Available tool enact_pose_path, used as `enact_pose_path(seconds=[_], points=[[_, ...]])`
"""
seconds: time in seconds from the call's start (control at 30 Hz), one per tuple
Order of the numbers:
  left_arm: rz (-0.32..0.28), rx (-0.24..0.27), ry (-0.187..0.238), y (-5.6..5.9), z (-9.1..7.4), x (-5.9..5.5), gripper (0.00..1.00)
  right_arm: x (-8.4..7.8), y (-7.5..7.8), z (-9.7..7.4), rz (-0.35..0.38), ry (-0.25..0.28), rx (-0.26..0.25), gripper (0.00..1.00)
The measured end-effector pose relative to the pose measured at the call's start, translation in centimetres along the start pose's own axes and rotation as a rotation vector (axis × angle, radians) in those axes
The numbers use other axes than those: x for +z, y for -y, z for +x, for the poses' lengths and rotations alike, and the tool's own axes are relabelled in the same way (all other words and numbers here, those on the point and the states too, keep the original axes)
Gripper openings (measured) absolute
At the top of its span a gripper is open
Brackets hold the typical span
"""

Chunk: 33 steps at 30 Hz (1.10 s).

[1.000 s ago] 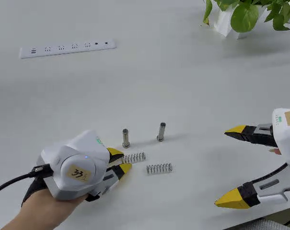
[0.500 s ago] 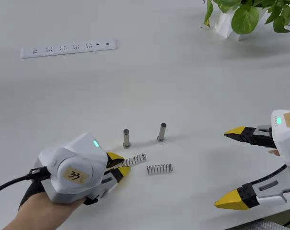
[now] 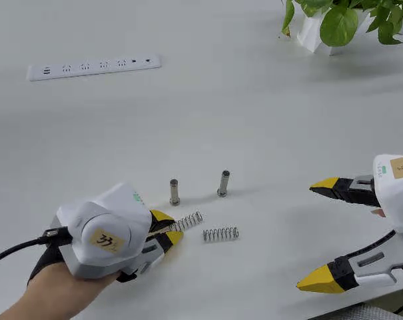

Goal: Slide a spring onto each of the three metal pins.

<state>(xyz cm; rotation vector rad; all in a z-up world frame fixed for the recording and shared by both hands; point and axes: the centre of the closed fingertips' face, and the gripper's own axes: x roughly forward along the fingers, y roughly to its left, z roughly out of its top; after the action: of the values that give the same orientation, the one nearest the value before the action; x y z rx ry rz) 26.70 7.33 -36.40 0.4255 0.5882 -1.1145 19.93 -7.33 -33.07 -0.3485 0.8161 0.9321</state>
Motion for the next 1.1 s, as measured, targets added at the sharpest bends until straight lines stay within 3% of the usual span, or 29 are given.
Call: enact_pose_path(seconds=[0.33, 1.1], points=[[-0.031, -0.014, -0.01, 0.2, -0.3, -0.4, 0.07, 0.5, -0.2, 0.2, -0.01, 0.004, 0.003, 0.95], [-0.104, 0.0, 0.047, 0.7, -3.0, -0.5, 0.07, 1.4, -1.2, 1.4, -0.047, 0.002, 0.05, 0.94]])
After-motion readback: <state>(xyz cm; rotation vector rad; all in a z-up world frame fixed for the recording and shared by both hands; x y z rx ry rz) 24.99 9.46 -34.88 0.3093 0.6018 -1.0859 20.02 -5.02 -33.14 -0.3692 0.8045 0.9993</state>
